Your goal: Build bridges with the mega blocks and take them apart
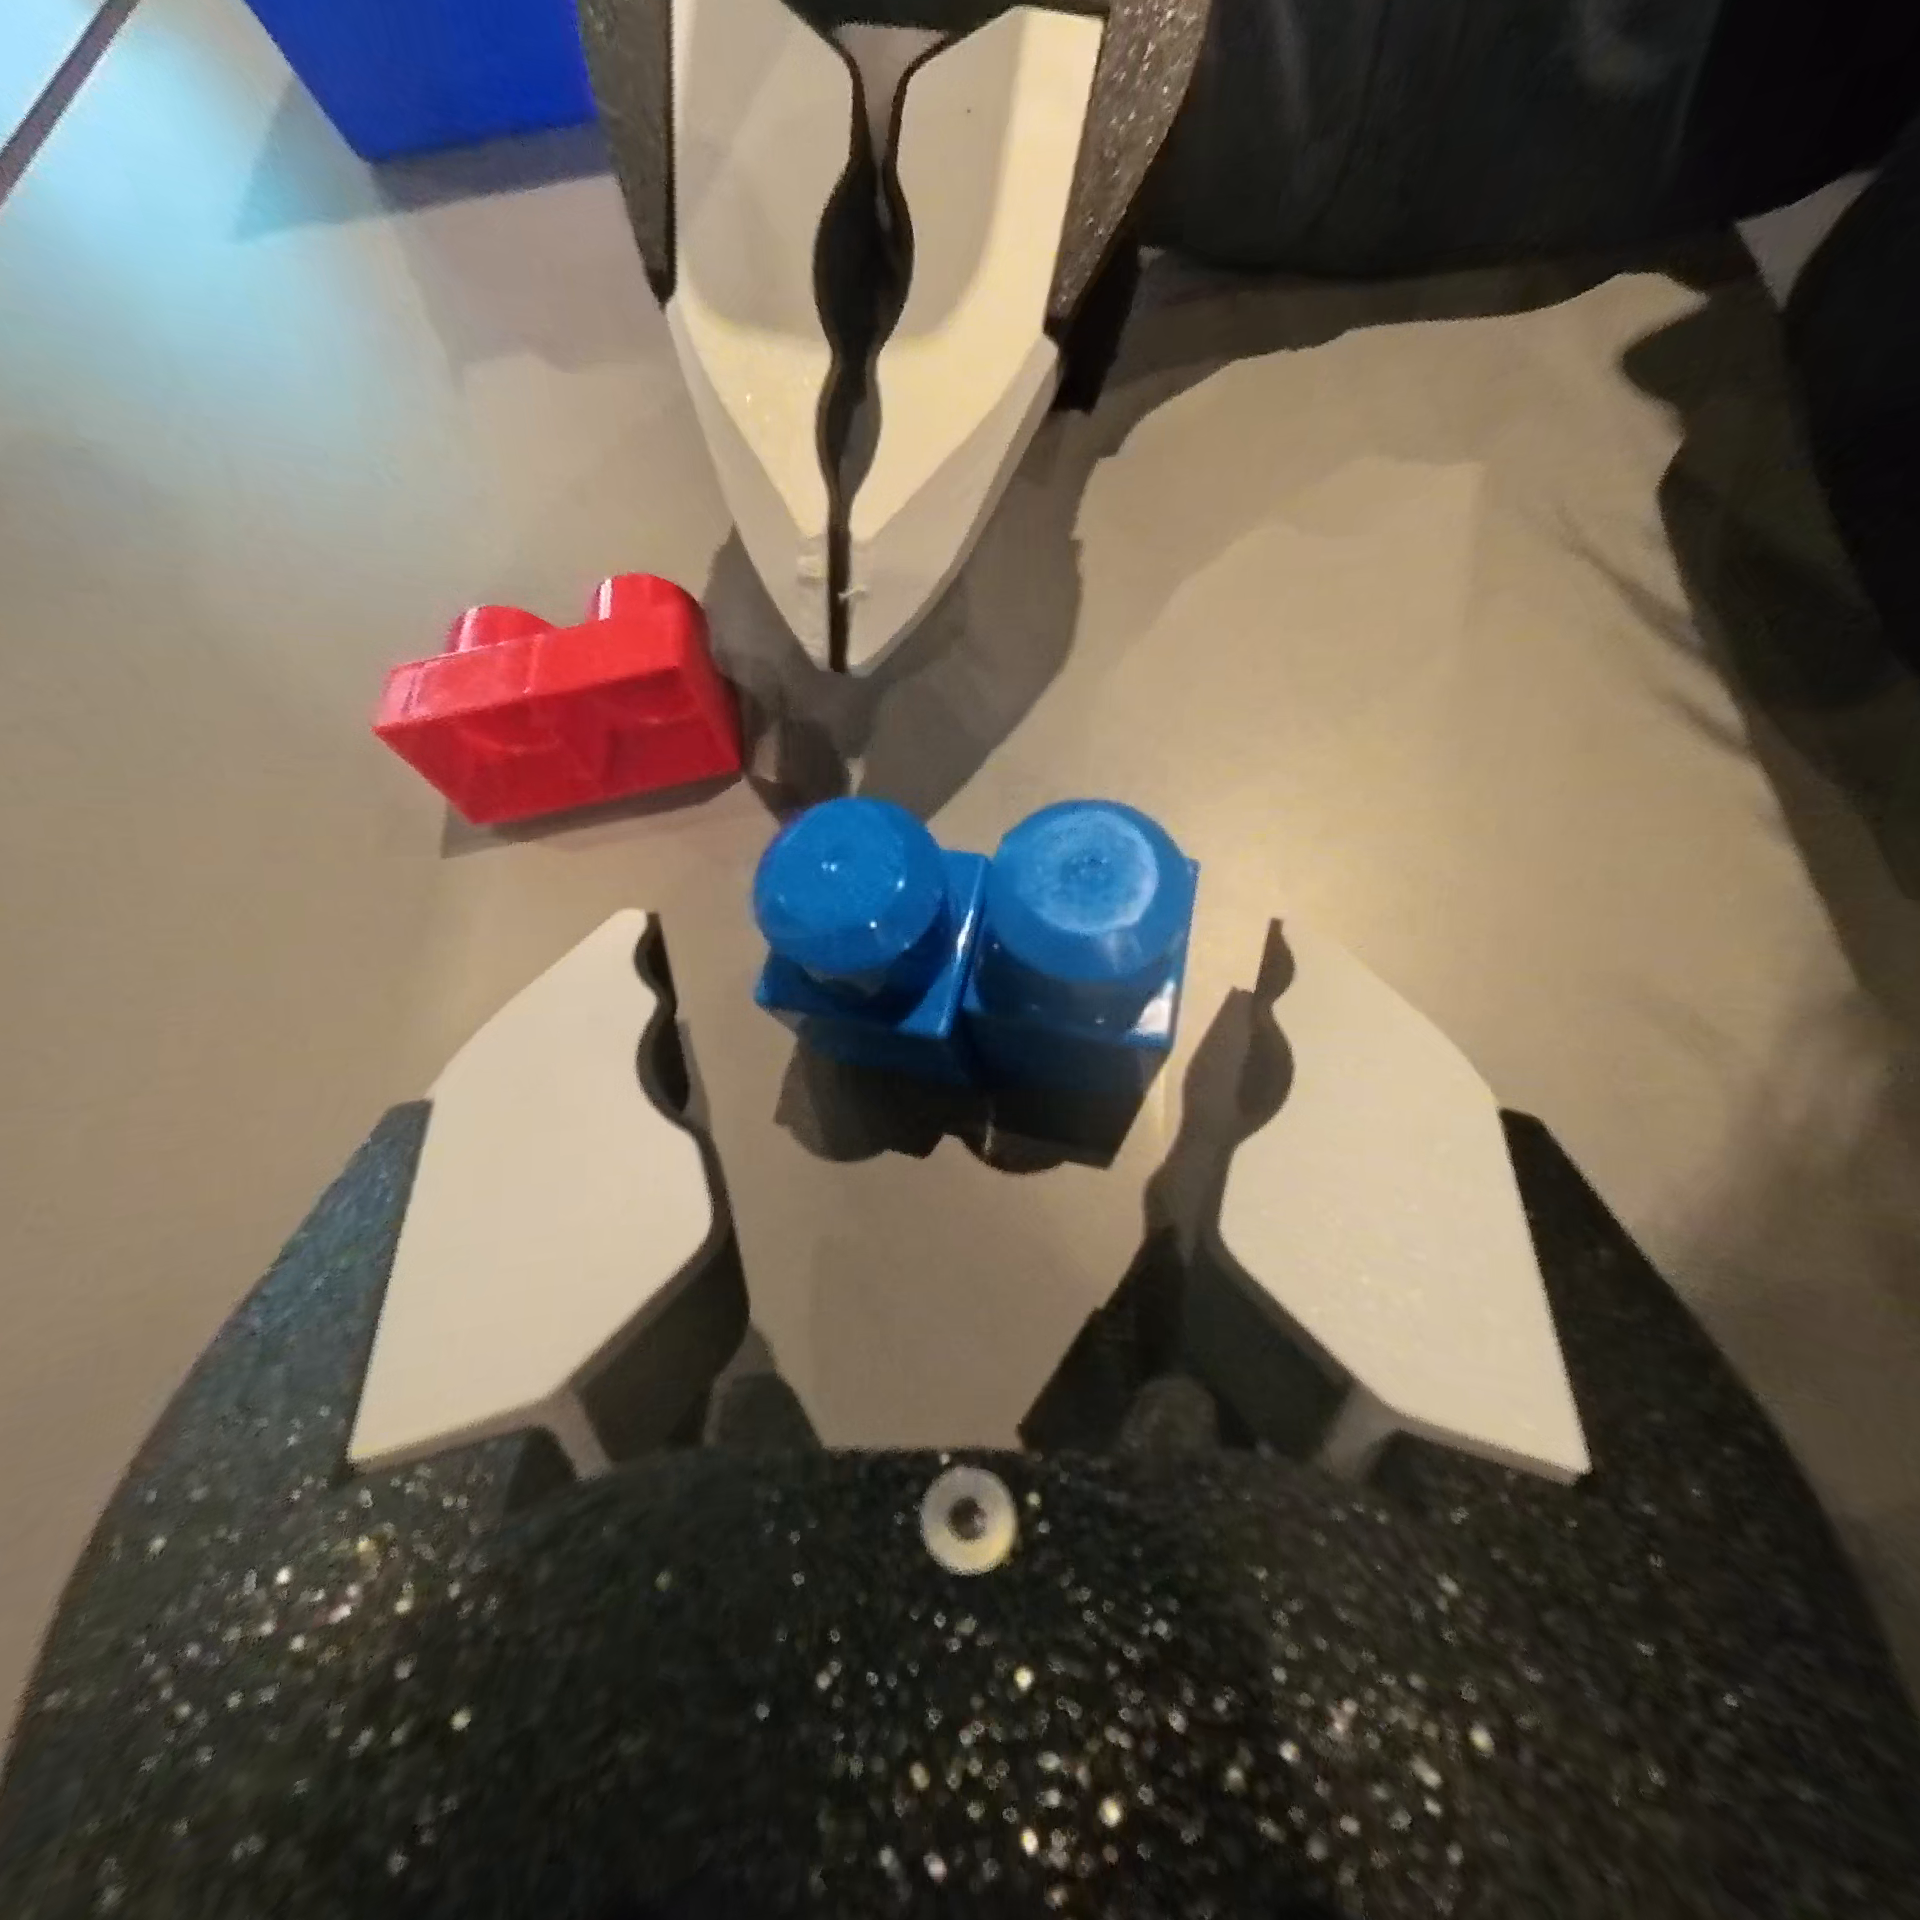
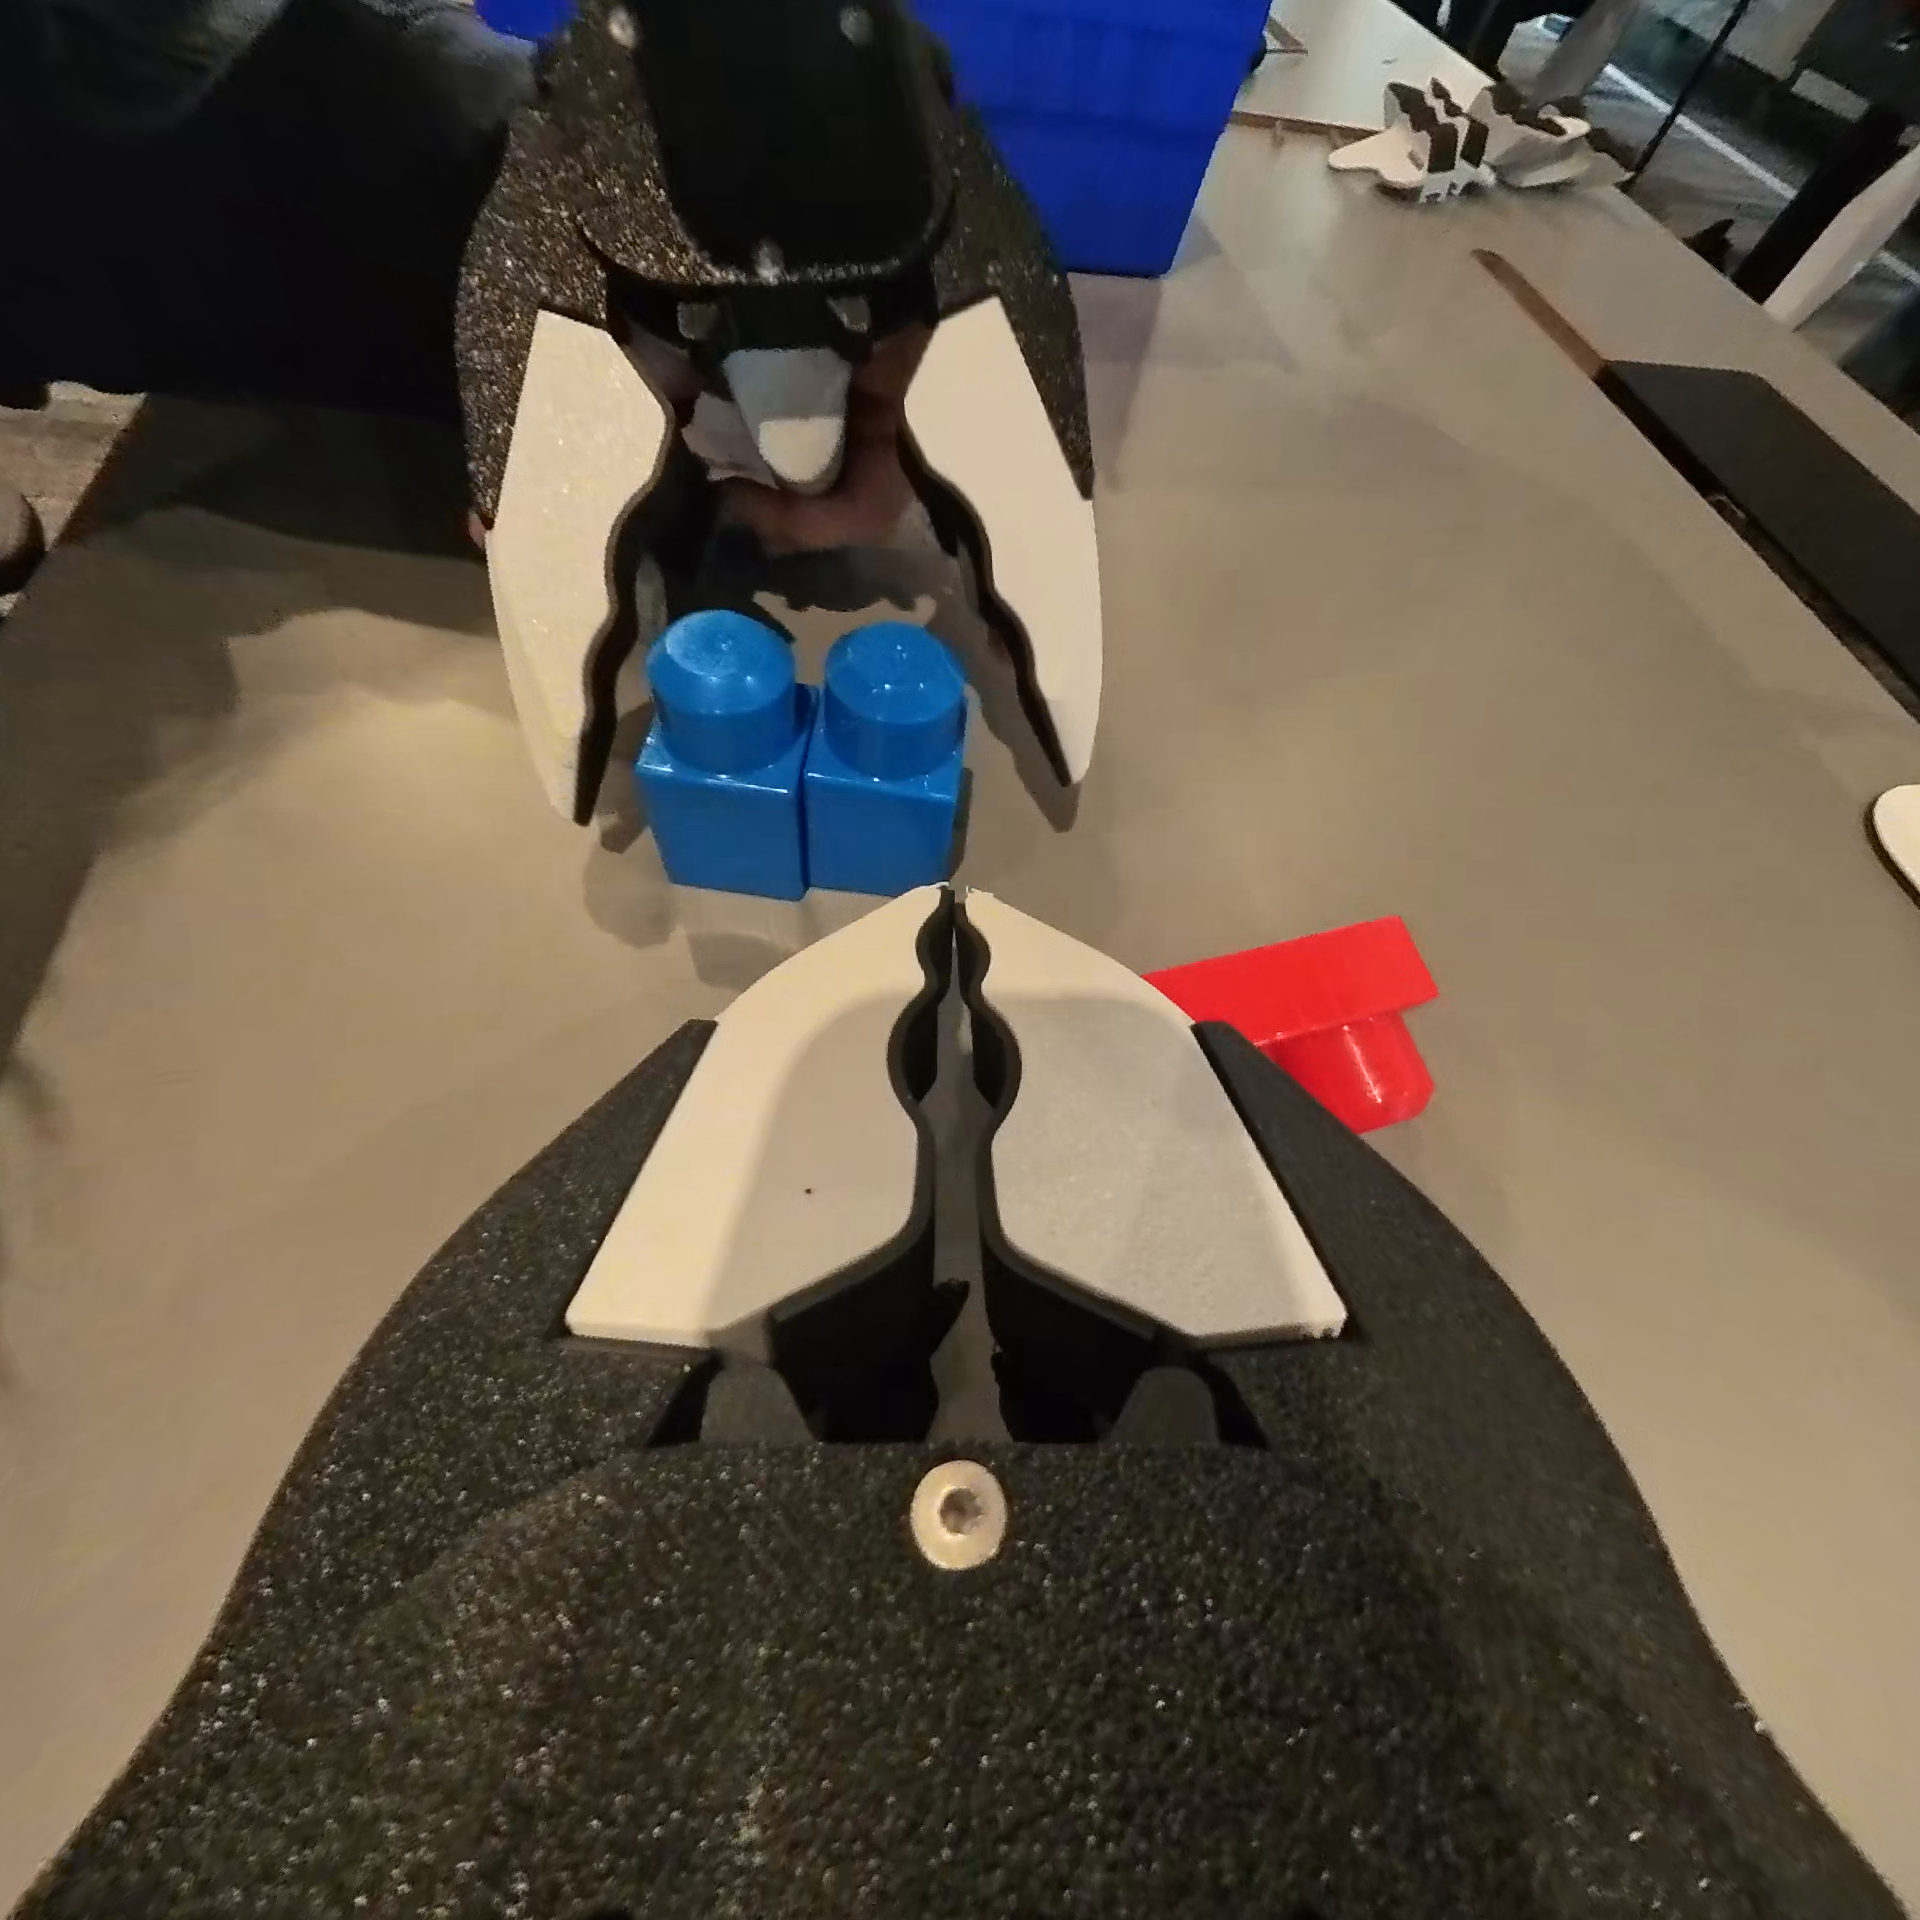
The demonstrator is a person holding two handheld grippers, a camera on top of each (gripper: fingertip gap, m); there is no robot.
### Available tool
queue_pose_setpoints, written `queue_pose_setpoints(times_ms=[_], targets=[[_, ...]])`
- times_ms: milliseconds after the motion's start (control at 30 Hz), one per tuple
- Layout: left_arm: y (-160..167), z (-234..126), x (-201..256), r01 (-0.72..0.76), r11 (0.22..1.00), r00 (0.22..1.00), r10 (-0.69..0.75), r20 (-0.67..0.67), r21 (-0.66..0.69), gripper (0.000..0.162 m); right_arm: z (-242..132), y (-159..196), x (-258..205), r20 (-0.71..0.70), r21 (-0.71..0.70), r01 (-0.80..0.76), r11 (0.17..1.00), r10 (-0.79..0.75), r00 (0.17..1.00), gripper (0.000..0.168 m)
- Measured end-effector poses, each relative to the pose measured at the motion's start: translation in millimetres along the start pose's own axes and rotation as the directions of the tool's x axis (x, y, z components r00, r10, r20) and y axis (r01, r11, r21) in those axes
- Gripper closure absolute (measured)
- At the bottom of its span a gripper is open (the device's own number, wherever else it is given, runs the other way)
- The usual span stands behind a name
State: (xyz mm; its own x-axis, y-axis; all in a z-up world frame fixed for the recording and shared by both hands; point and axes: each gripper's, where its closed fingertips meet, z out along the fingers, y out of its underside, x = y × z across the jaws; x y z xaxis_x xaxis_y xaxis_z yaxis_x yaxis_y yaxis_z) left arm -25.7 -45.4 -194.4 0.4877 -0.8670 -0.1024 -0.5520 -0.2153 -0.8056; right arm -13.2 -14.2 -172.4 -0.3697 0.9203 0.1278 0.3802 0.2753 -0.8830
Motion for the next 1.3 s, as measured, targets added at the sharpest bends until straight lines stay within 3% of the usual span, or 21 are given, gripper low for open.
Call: queue_pose_setpoints(times_ms=[500,933,1033,1167,1300], targets=[[3,11,5,0.011,0.999,0.998,-0.012,-0.058,-0.030,0.079,0,2,0,0.006,-0.002,-0.005,1.000,0.005,1.000,0.168],[1,16,-7,0.220,0.974,0.953,-0.201,0.226,-0.060,0.080,8,-1,-10,0.033,-0.001,0.016,1.000,-0.015,0.999,0.168],[-1,18,-3,0.220,0.975,0.949,-0.205,0.238,-0.039,0.079,8,2,-11,0.038,-0.017,0.017,1.000,-0.016,0.999,0.168],[7,11,1,0.190,0.979,0.953,-0.167,0.254,-0.069,0.062,5,4,-12,0.056,-0.031,0.008,0.999,-0.006,0.998,0.168],[12,-5,8,0.202,0.978,0.952,-0.184,0.246,-0.049,0.070,3,6,-19,0.111,-0.040,-0.005,0.999,0.009,0.994,0.168]])
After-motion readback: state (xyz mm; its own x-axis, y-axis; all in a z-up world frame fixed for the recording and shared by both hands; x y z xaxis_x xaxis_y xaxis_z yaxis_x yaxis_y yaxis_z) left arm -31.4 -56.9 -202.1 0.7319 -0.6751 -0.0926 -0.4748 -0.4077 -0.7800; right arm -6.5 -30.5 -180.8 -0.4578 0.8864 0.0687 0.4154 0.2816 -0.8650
